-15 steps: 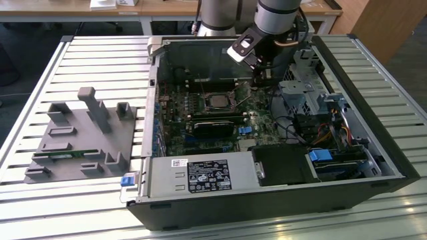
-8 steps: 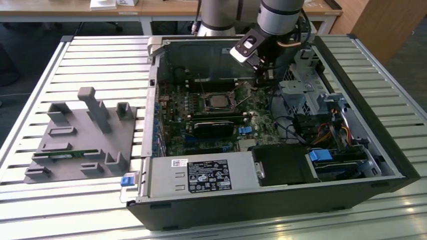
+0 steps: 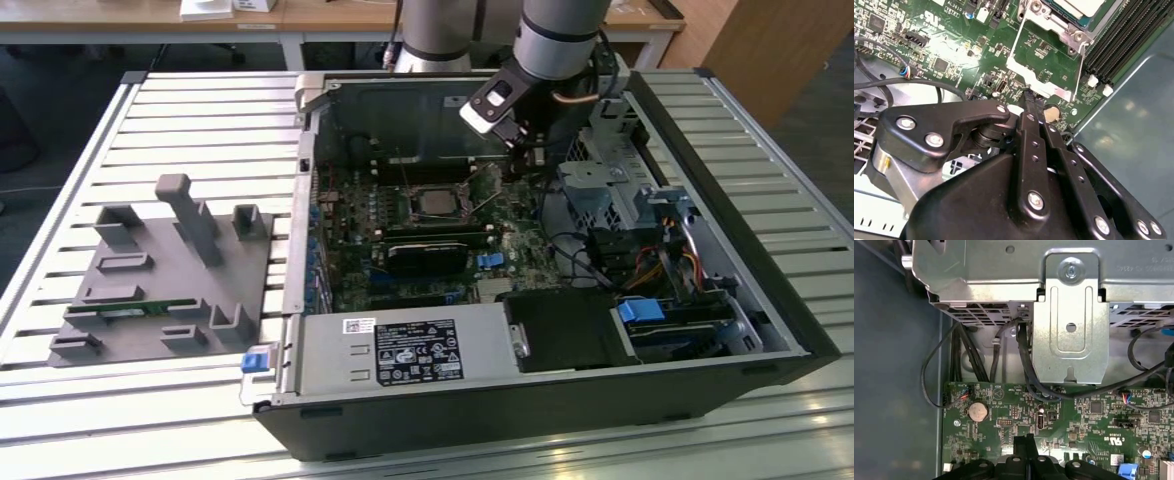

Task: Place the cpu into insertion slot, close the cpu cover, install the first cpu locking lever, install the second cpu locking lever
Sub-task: 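Close the cpu cover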

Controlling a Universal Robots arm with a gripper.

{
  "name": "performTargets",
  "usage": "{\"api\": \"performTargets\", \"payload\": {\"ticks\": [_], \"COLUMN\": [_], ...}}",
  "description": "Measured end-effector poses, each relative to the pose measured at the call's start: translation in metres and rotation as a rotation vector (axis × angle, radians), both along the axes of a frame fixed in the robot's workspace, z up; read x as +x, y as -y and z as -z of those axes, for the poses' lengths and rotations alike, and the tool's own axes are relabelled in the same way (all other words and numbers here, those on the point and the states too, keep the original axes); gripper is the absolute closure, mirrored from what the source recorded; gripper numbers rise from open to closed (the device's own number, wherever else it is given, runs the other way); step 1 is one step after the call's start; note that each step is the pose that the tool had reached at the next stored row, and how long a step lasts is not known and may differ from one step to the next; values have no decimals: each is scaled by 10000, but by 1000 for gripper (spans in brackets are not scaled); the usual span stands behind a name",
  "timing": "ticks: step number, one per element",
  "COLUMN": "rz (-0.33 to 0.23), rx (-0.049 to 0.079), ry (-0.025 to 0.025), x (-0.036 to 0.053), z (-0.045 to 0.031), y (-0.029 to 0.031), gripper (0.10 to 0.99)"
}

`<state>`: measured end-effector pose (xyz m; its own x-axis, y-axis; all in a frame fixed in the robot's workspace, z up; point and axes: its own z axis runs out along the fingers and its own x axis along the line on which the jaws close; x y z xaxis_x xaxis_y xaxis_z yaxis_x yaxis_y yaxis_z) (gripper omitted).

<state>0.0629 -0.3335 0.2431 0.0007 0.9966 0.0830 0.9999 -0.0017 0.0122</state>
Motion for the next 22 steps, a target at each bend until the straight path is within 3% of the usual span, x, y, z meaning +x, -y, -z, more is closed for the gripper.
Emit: {"api": "performTargets", "payload": {"ticks": [10,22], "rz": [-1,-1], "rx": [0,1], "ry": [-1,-1], "x": [-118,-183], "z": [6,7], "y": [0,0], "gripper": [980,980]}}
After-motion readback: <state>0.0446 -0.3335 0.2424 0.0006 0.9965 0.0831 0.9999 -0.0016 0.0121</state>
